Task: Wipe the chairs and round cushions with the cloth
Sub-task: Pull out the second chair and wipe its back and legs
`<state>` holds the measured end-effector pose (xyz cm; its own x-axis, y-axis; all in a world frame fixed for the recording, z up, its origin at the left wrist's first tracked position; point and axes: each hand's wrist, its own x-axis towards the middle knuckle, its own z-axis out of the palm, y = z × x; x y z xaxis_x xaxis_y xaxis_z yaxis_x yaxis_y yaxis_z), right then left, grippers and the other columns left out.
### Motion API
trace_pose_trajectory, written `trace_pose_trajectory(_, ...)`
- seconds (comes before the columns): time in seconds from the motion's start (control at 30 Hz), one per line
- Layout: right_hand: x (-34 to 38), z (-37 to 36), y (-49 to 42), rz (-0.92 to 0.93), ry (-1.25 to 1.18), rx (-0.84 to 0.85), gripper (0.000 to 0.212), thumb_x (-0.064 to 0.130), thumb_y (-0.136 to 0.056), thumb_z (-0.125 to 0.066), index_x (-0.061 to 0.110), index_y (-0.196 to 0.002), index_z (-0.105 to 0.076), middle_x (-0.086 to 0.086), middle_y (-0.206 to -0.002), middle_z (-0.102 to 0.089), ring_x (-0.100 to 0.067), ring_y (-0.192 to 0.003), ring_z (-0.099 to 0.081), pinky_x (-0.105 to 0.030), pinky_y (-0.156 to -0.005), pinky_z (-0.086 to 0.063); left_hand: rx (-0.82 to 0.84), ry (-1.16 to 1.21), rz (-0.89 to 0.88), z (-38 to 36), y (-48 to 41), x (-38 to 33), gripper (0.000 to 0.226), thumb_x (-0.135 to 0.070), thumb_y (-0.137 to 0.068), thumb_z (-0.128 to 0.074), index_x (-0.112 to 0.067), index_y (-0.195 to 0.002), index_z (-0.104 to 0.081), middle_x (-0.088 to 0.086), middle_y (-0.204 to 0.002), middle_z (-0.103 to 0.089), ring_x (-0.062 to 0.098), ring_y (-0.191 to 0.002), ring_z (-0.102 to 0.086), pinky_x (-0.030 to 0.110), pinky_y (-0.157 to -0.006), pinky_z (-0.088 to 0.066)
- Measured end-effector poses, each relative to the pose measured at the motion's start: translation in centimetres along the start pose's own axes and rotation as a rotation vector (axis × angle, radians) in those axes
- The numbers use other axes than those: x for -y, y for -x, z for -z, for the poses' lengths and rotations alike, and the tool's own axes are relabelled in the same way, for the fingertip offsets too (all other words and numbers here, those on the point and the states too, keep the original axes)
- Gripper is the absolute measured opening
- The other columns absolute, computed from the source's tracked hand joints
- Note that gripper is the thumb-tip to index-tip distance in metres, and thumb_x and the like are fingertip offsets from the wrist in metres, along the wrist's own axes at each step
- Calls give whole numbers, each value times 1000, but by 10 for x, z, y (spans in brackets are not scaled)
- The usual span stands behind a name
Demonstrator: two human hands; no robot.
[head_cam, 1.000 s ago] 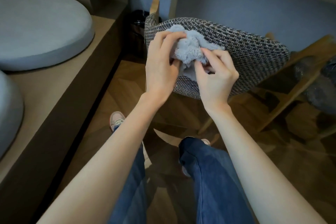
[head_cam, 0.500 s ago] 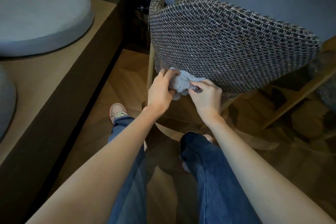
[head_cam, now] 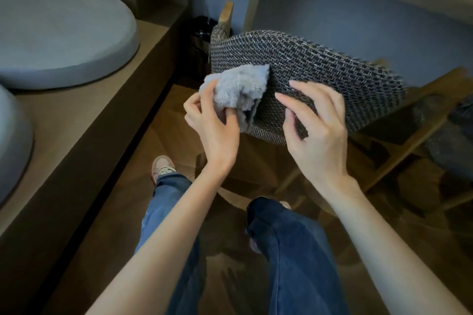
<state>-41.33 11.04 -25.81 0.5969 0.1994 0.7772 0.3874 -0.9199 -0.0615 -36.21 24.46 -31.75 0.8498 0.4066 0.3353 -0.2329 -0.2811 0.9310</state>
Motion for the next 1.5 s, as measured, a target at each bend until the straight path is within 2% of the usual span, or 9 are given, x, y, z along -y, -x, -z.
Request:
trace_pose_trajectory(0.2,-13,11,-52,-82,177,31,42,19,-96,-50,13,-137,-52,-7,-141,-50,-24,-134,-42,-42,-119,-16,211,277,-12,-29,-7,-42,58,-31,-98,-52,-38,-147,-21,7,-152,-15,19,-141,-16,32,-116,-18)
trace_pose_trajectory(0.33,-28,-8,-56,-134,298,74,40,29,-100,-41,17,-137,-51,-1,-130,-59,-20,-120,-52,-36,-110,-27,104,249,22,-50,-10,-39,48,-25,-98,-50,-39,-140,-32,7,-151,-16,17,-138,-19,1,-101,-10)
trace_pose_trajectory(0.47,-28,-22,-54,-155,340,-8,37,29,-98,-41,21,-131,-56,1,-125,-61,-21,-114,-53,-37,-105,-32,-22,291,15,-70,-15,-21,43,-20,-96,-51,-30,-137,-41,10,-144,-23,16,-132,-34,22,-109,-33)
trace_pose_trajectory(0.63,-30,-30,-54,-163,361,-79,36,27,-96,-43,21,-128,-59,1,-120,-63,-23,-109,-54,-38,-103,-31,-138,306,81,-83,-10,-6,36,-6,-97,-50,-9,-133,-47,16,-134,-28,-29,-103,-34,-3,-87,-29)
trace_pose_trajectory(0.77,-28,-33,-55,-175,363,-114,36,27,-95,-44,22,-126,-60,1,-119,-63,-22,-107,-53,-38,-102,-31,-112,286,227,-86,-12,16,37,-13,-99,-47,-13,-136,-45,15,-136,-29,6,-110,-45,13,-92,-33)
trace_pose_trajectory(0.87,-27,-32,-54,-175,373,-105,36,28,-95,-43,22,-126,-60,1,-118,-63,-22,-107,-54,-38,-102,-31,-24,308,478,-80,-17,33,40,-14,-100,-43,-15,-140,-39,16,-138,-28,1,-98,-44,8,-84,-27)
trace_pose_trajectory(0.97,-27,-31,-55,-179,370,-94,37,29,-95,-43,22,-126,-60,0,-118,-63,-23,-107,-55,-39,-103,-31,20,325,603,-72,-22,37,42,-21,-101,-43,-21,-142,-37,15,-137,-30,21,-117,-44,14,-89,-27)
trace_pose_trajectory(1.3,-25,-30,-56,-192,364,-116,36,27,-93,-46,22,-124,-62,3,-114,-64,-22,-103,-55,-37,-100,-31,-190,419,176,-62,-55,-48,33,-17,-98,-52,-12,-131,-49,12,-131,-41,-34,-94,-30,-7,-78,-30)
trace_pose_trajectory(1.5,-25,-35,-56,-190,380,-139,35,28,-92,-46,22,-121,-64,2,-113,-65,-22,-103,-54,-37,-99,-32,-181,326,336,-62,-84,2,33,-20,-96,-55,-7,-126,-54,8,-120,-52,19,-114,-48,20,-96,-39)
